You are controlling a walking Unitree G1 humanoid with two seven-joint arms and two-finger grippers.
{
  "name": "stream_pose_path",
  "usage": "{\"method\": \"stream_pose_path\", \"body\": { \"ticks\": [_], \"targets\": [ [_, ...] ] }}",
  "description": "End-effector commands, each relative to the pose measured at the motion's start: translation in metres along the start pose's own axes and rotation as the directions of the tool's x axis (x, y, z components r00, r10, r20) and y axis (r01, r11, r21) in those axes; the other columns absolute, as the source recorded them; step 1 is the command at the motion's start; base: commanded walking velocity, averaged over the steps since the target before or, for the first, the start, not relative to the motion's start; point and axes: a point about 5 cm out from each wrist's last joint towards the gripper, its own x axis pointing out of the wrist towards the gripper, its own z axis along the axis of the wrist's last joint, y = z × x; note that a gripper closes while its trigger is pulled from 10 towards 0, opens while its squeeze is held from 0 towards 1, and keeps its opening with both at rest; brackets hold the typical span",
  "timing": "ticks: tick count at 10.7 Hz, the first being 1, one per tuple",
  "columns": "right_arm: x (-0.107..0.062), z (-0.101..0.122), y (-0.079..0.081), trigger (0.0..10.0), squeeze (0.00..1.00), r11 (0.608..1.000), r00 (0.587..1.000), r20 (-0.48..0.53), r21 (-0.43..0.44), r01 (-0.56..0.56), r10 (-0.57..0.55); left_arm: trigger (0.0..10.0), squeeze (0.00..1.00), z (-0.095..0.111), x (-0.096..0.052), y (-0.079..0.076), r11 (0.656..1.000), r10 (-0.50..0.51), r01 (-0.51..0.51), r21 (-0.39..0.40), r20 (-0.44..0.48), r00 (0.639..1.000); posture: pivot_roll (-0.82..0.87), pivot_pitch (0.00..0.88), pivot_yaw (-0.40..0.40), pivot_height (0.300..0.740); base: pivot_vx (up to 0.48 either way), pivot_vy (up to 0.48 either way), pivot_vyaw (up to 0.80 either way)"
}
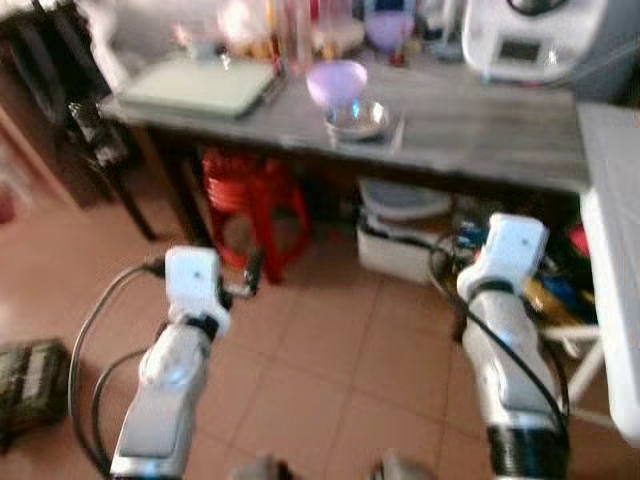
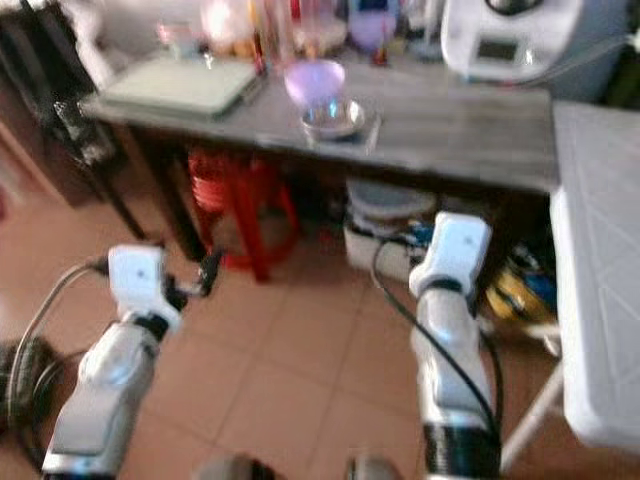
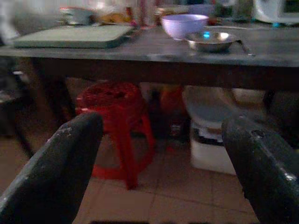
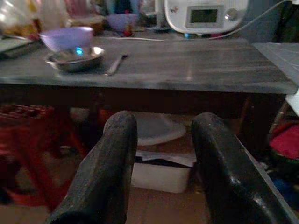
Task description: Setting the table
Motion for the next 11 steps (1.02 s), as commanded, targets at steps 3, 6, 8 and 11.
{"method": "stream_pose_path", "body": {
  "ticks": [3, 6, 8, 11],
  "targets": [
    [0.000, 0.004, 0.003, 10.0, 0.00, 1.000, 1.000, 0.004, 0.003, -0.027, 0.027, 10.0, 0.00, 0.003, -0.004, -0.002, 0.998, -0.058, 0.058, 0.004, 0.005, 0.998, -0.01, 0.042, 0.090, 0.740, 0.000, -0.160, -0.69],
    [0.002, 0.007, 0.001, 10.0, 0.00, 1.000, 1.000, 0.014, 0.011, -0.023, 0.023, 10.0, 0.00, 0.004, -0.005, -0.004, 0.997, -0.078, 0.078, 0.004, 0.003, 0.997, -0.01, 0.047, 0.098, 0.740, 0.000, -0.480, -0.27],
    [0.002, 0.009, 0.007, 10.0, 0.00, 0.999, 0.999, 0.023, 0.022, -0.043, 0.042, 10.0, 0.00, 0.006, -0.003, -0.003, 0.997, -0.082, 0.081, 0.010, 0.007, 0.997, 0.00, 0.043, 0.100, 0.740, 0.000, -0.480, 0.00],
    [-0.025, -0.002, 0.001, 10.0, 0.00, 0.996, 0.997, 0.011, 0.034, -0.079, 0.079, 10.0, 0.00, 0.008, -0.006, 0.001, 0.999, -0.042, 0.042, 0.028, 0.007, 0.999, 0.01, 0.046, 0.091, 0.740, 0.000, -0.156, 0.00]
  ]
}}
